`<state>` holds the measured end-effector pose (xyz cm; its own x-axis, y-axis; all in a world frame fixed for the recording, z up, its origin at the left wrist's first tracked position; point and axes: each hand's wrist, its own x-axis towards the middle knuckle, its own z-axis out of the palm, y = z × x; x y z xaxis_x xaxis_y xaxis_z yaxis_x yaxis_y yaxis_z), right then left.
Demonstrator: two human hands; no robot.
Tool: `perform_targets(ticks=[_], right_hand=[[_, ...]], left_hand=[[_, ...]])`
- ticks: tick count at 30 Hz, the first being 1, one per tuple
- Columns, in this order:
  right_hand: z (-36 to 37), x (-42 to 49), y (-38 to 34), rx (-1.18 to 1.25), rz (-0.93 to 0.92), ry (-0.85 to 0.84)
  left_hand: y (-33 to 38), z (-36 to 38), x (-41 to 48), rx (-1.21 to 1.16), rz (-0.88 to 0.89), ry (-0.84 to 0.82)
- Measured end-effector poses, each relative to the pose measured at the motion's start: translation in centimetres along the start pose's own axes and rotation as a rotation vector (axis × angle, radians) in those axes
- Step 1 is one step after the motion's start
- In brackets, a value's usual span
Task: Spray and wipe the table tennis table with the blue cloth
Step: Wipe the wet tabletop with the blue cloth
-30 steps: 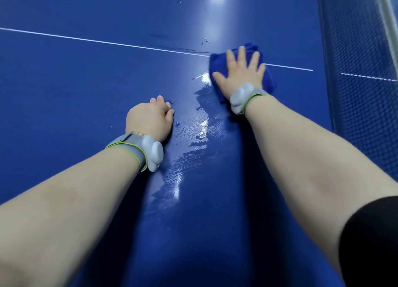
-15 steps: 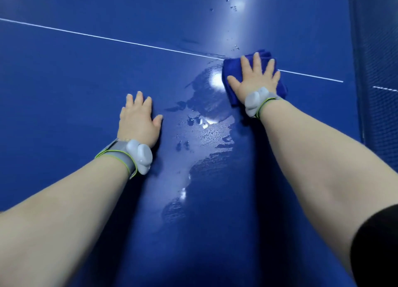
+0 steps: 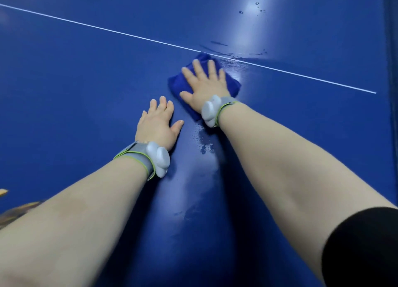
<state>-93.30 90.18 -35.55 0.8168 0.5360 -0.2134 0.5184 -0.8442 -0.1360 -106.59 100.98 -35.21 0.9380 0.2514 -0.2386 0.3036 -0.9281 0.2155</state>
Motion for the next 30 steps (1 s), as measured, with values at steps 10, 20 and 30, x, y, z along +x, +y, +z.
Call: perform_targets(ticks=[10, 20, 30], right_hand=[[-0.9, -0.9, 7.3, 0.004, 0.250, 0.052], [0.3, -4.8, 8.3, 0.058, 0.531, 0.079], [3.5, -9.4, -6.7, 0.010, 0.002, 0.025]], left_hand=[[-0.7, -0.7, -0.4, -0.070, 0.017, -0.062], [-2.1, -0.7, -3.6, 0.010, -0.007, -0.089], [-3.1, -0.5, -6.7, 0.060, -0.009, -0.142]])
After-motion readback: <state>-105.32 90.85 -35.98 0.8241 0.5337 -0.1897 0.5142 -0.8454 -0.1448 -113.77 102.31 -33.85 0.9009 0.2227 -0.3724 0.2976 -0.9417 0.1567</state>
